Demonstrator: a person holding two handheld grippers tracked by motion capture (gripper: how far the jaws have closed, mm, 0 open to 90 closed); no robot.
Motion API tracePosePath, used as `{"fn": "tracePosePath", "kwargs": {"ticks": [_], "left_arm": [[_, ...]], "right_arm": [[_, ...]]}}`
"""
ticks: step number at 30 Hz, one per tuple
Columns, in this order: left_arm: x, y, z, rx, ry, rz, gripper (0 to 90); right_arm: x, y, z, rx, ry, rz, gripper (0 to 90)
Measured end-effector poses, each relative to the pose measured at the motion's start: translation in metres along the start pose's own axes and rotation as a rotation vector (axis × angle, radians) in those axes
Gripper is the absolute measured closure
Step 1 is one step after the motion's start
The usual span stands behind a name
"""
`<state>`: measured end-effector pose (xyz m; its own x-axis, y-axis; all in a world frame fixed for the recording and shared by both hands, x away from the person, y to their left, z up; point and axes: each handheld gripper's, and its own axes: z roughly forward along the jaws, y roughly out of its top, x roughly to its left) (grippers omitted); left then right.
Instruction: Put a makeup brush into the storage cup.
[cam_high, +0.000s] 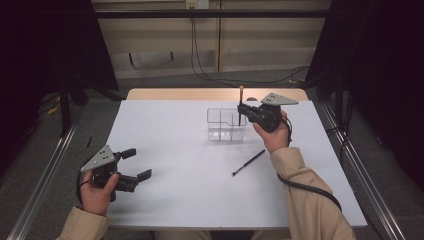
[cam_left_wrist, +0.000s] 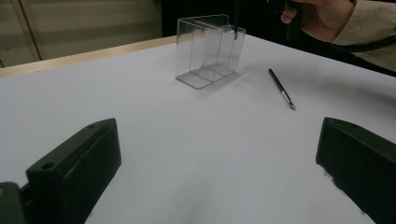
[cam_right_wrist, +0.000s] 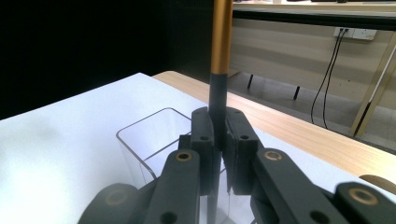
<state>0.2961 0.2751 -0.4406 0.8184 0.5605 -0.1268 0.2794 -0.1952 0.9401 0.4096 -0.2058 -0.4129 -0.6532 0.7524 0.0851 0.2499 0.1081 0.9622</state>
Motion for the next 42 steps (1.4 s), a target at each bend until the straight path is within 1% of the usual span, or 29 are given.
{"fn": "tracePosePath", "kwargs": {"ticks": [10,24,42], "left_arm": [[0.000,0.000,0.000,0.000,-0.002,0.002,0.0],[-0.001,0.000,0.000,0.000,-0.001,0.006,0.0],[-0.001,0.000,0.000,0.003,0.000,0.011,0.0]], "right_arm": [[0.000,-0.004,0.002,0.006,-0.003,0.002,83.3],[-0.003,-0.009,0.000,0.022,-0.009,0.004,83.3],[-0.005,-0.015,-0.003,0.027,-0.014,0.008,83.3]]}}
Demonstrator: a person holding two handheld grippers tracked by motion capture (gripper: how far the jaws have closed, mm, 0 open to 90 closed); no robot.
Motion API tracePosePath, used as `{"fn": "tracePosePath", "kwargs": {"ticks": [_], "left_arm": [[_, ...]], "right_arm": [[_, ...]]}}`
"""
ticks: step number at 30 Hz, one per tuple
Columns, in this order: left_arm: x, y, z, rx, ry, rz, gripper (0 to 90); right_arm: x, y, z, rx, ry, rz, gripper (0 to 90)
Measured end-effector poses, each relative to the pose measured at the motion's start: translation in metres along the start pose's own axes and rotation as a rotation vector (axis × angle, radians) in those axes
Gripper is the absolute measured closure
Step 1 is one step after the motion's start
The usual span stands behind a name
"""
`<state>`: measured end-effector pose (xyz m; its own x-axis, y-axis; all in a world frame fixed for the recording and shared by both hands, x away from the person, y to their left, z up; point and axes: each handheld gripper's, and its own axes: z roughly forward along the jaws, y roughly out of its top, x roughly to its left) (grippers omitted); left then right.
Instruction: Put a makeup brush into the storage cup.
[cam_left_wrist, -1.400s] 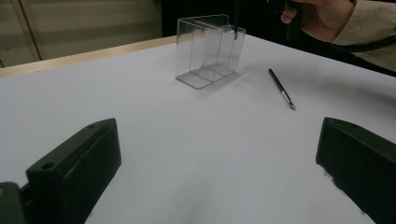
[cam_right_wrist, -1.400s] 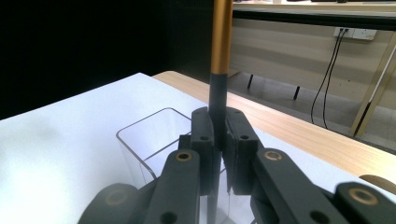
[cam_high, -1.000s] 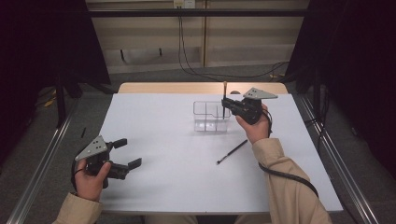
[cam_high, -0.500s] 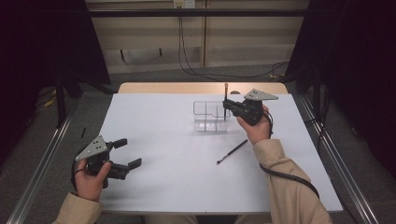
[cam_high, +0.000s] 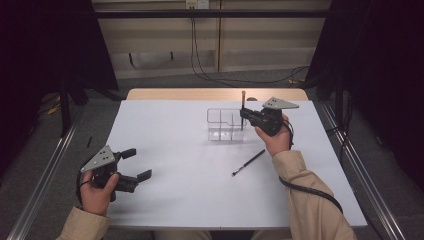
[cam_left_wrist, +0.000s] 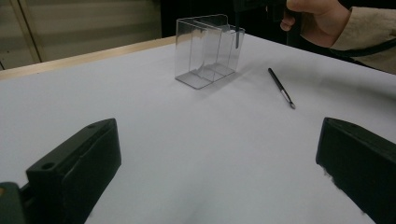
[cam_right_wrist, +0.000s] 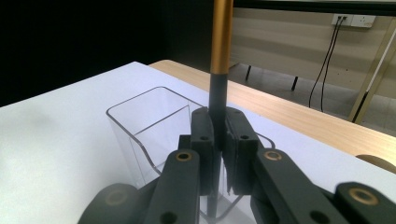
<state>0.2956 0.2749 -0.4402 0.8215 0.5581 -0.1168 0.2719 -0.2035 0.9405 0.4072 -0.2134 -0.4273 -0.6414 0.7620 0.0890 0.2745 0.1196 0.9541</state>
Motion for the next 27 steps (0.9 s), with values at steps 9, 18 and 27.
{"fn": "tracePosePath", "kwargs": {"ticks": [9,18,27], "left_arm": [[-0.0002,0.0001,-0.0001,-0.003,0.002,0.003,0.0],[-0.0001,-0.0001,-0.0002,0.004,0.002,0.009,0.0],[-0.0006,0.0001,0.0002,0.005,0.002,0.010,0.0]], "right_arm": [[0.0000,-0.0006,-0.0019,0.002,0.002,0.002,83.3],[0.0007,-0.0003,-0.0038,-0.005,0.018,0.017,67.1],[-0.0007,-0.0002,-0.0079,-0.014,-0.005,0.041,40.8]]}}
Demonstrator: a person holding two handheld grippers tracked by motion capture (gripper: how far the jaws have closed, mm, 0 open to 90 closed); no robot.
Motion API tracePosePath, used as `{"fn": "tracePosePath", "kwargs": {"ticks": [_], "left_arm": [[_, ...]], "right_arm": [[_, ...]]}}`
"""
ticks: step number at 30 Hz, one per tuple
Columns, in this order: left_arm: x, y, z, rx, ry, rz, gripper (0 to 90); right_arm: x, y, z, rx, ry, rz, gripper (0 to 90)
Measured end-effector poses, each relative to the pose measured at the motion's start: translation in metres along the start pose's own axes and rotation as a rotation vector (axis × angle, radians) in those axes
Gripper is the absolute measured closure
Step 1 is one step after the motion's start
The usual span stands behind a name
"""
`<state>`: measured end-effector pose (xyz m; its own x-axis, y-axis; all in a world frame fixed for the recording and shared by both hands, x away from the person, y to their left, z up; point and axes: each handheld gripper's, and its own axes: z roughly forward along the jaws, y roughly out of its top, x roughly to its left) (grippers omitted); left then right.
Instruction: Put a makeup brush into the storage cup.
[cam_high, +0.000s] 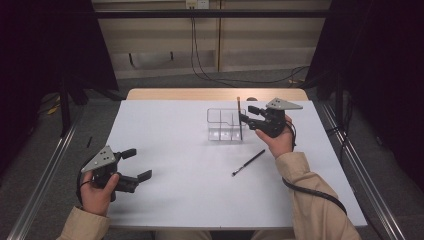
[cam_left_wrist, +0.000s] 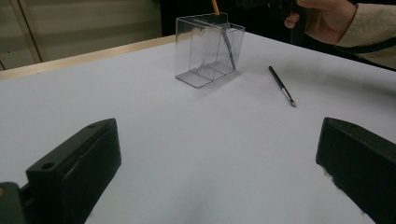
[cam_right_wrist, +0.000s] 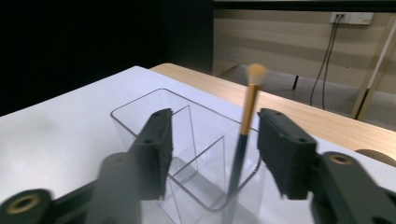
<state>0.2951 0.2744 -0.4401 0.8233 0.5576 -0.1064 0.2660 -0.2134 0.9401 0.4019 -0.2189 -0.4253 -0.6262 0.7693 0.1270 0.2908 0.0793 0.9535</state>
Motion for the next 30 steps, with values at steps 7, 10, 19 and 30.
{"fn": "tracePosePath", "kwargs": {"ticks": [7,10,19,30], "left_arm": [[0.000,0.000,0.000,-0.001,0.004,0.003,0.0],[0.000,0.000,0.000,0.001,0.003,0.002,0.0],[0.000,0.000,0.000,0.002,0.004,0.001,0.0],[0.000,0.000,0.000,0.004,0.006,0.001,0.0]], "right_arm": [[0.001,0.001,-0.003,-0.006,0.007,-0.002,30.3],[0.002,0.002,-0.004,-0.009,0.006,0.000,24.9],[0.002,0.002,-0.008,-0.014,0.008,0.016,8.0],[0.004,-0.001,-0.013,-0.008,0.020,0.011,2.8]]}}
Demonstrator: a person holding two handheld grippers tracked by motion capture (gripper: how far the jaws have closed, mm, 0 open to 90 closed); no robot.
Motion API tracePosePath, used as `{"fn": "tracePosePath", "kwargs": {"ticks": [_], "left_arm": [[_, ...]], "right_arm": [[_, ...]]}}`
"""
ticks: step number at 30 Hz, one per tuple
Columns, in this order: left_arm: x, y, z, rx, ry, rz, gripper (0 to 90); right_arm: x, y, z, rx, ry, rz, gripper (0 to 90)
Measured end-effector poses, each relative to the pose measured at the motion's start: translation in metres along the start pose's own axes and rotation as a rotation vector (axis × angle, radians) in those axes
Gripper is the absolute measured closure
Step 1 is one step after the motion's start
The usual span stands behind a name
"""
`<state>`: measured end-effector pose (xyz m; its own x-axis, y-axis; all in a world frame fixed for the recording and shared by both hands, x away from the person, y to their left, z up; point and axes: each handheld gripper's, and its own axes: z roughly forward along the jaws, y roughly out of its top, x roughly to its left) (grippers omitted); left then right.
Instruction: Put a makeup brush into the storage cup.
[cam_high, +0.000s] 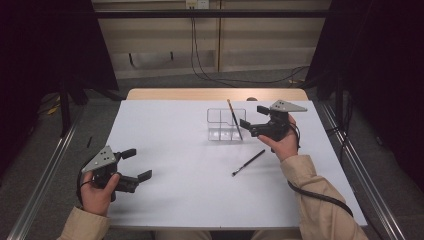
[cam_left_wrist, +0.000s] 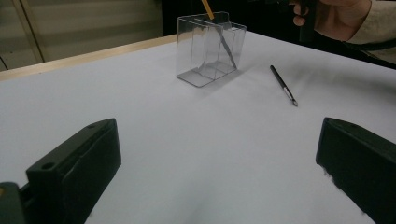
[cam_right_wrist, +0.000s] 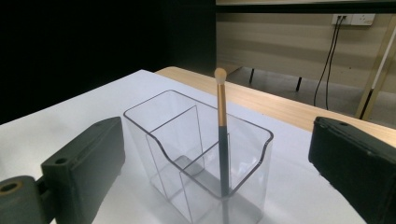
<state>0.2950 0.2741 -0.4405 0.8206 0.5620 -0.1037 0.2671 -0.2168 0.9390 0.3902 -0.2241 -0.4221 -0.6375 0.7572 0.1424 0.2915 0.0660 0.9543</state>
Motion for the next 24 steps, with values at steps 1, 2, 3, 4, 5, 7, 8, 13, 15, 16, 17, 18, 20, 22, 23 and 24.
{"fn": "tracePosePath", "kwargs": {"ticks": [1,2,3,4,5,7,8,13,15,16,17,18,20,22,23,24], "left_arm": [[0.000,0.000,0.000,0.000,0.001,0.000,0.0],[0.000,0.000,0.000,0.001,0.001,0.001,0.0],[0.000,0.000,0.000,0.000,0.001,0.001,0.0],[0.000,0.000,0.000,-0.001,0.000,-0.001,0.0],[0.000,0.000,0.000,0.001,0.001,0.001,0.0],[0.000,0.000,0.000,0.001,0.001,0.001,0.0],[0.000,0.000,0.000,0.000,0.002,0.000,0.0],[0.000,0.000,0.000,-0.002,0.003,0.003,0.0],[0.000,0.000,0.000,-0.001,0.004,0.003,0.0],[0.000,0.000,0.000,-0.002,0.004,0.003,0.0],[-0.001,0.000,0.000,-0.003,0.004,0.003,0.0],[-0.001,0.000,0.000,-0.003,0.005,0.004,0.0],[0.000,0.000,-0.001,-0.003,0.004,0.004,0.0],[0.000,0.000,-0.001,-0.002,0.004,0.008,0.0],[0.000,0.000,0.000,-0.003,-0.001,0.005,0.0],[-0.001,0.000,0.000,-0.004,0.000,0.004,0.0]], "right_arm": [[0.000,0.000,-0.001,0.000,0.001,0.002,2.8],[0.000,-0.001,-0.001,-0.004,0.004,0.003,2.8],[0.000,-0.001,-0.002,-0.004,0.004,0.003,2.7],[0.000,-0.001,-0.002,-0.004,0.004,0.002,2.7],[0.000,-0.002,-0.003,-0.003,0.006,0.003,2.6],[0.000,-0.002,-0.004,-0.005,0.004,0.003,2.6],[0.000,-0.002,-0.004,-0.003,0.004,0.002,2.6],[0.001,-0.002,-0.007,0.000,0.002,0.000,2.5],[0.002,-0.003,-0.008,-0.002,0.006,-0.002,2.5],[0.002,-0.003,-0.008,-0.002,0.006,-0.003,2.5],[0.003,-0.003,-0.009,0.000,0.008,-0.003,2.5],[0.003,-0.003,-0.010,0.000,0.009,-0.002,2.5],[0.004,-0.003,-0.012,-0.002,0.010,-0.001,2.5],[0.004,-0.003,-0.013,-0.002,0.011,-0.005,2.5],[0.004,-0.003,-0.014,-0.002,0.012,-0.006,2.5],[0.004,-0.004,-0.015,-0.002,0.013,-0.004,2.5]]}}
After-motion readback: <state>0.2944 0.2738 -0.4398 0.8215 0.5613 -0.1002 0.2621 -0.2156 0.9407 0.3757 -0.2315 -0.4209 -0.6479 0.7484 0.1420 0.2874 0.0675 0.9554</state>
